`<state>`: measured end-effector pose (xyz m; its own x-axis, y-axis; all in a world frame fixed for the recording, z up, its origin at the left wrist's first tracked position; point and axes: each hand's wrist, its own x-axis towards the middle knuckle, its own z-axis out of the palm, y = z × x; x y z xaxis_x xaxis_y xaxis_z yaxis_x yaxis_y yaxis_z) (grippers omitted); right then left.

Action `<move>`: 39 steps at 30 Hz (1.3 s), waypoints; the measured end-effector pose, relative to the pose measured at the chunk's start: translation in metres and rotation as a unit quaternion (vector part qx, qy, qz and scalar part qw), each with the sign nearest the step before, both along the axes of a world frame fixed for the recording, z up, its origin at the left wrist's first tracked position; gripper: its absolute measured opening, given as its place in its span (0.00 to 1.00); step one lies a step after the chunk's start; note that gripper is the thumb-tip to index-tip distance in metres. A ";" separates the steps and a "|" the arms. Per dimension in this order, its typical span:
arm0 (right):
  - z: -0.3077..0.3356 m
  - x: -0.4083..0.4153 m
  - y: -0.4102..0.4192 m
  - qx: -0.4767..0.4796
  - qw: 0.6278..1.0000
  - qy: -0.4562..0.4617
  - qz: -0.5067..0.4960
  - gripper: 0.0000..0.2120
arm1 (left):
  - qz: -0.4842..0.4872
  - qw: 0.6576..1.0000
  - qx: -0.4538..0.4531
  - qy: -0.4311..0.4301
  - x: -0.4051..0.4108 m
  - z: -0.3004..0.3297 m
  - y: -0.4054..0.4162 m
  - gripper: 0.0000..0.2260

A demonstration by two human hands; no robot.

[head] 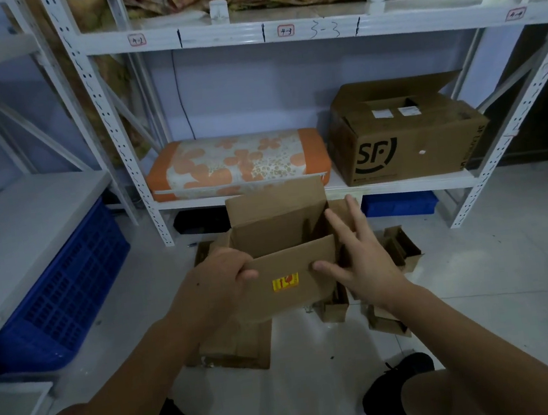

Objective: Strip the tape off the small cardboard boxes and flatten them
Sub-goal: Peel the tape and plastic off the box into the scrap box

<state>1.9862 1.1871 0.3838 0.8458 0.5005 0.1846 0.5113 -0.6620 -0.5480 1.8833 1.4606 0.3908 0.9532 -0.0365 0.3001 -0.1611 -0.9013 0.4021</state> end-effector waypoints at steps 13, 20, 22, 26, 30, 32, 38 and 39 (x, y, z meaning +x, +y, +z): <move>0.008 0.005 0.001 0.081 0.995 -0.054 -0.032 0.17 | 0.097 0.988 0.084 -0.085 0.002 0.017 -0.004 0.44; 0.015 0.002 0.002 0.107 0.992 -0.071 -0.009 0.09 | 0.194 0.979 0.063 -0.023 0.010 0.012 -0.006 0.50; 0.016 -0.001 0.000 0.114 0.990 -0.084 0.000 0.09 | 0.205 0.976 0.070 -0.038 0.011 0.012 -0.003 0.49; 0.016 -0.005 0.002 0.127 0.986 -0.111 0.006 0.10 | 0.152 0.988 -0.006 -0.003 0.016 0.009 -0.001 0.33; 0.016 -0.003 0.004 0.127 0.986 -0.109 -0.013 0.11 | 0.112 0.993 -0.029 -0.029 0.016 0.006 0.000 0.07; 0.016 -0.001 0.003 0.128 0.986 -0.105 -0.027 0.10 | 0.085 0.995 -0.034 -0.042 0.013 0.005 -0.002 0.06; 0.017 0.000 0.003 0.141 0.986 -0.083 -0.013 0.27 | 0.054 0.991 -0.069 -0.102 0.007 0.007 -0.016 0.15; 0.019 0.000 0.004 0.148 0.987 -0.061 -0.015 0.32 | 0.040 0.990 -0.072 -0.118 0.006 0.008 -0.019 0.15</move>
